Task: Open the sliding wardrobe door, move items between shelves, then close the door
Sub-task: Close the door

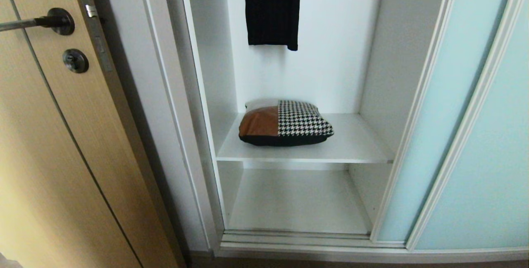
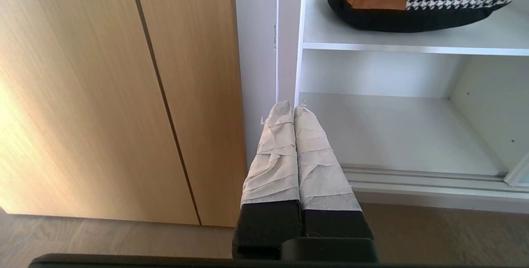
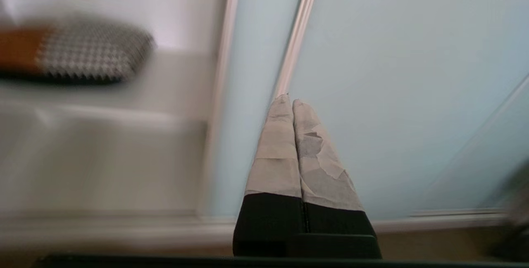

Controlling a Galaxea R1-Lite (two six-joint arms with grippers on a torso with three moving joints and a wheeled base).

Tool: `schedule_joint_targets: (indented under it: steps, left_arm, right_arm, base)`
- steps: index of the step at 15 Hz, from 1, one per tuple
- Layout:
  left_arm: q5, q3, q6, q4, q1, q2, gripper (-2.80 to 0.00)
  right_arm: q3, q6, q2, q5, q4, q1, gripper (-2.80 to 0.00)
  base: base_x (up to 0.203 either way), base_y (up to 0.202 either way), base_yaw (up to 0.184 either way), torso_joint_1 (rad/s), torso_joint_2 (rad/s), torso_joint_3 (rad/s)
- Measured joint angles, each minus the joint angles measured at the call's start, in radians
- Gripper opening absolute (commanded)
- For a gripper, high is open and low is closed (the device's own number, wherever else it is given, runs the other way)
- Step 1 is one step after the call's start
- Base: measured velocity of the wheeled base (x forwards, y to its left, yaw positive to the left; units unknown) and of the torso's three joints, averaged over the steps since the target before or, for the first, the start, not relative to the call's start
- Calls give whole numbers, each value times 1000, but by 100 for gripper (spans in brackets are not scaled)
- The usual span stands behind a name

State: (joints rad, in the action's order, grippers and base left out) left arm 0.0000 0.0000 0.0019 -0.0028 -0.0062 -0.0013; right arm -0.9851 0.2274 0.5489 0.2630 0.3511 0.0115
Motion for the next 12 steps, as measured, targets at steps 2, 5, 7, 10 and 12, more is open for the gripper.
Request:
schedule_joint_targets:
  steps: [2, 5, 7, 10, 12]
  left_arm:
    - [0, 0, 1, 0, 0, 0, -280]
    - [0, 0, 0, 0, 0, 0, -280]
    - [0, 0, 0, 0, 0, 0, -280]
    - [0, 0, 0, 0, 0, 0, -280]
    - [0, 0, 0, 0, 0, 0, -280]
  right_arm:
    - [-28, 38, 73, 10, 4, -3, -280]
    - [-78, 38, 170, 58, 3, -6, -280]
    - [-121, 36, 244, 98, 1, -12, -280]
    - [-224, 38, 374, 119, 5, -76, -280]
    - [-306, 52, 463, 67, 10, -198, -280]
  base:
    - [0, 0, 0, 0, 0, 0]
    - [0, 0, 0, 0, 0, 0]
    - [0, 0, 0, 0, 0, 0]
    - [0, 0, 0, 0, 0, 0]
    - [0, 0, 0, 0, 0, 0]
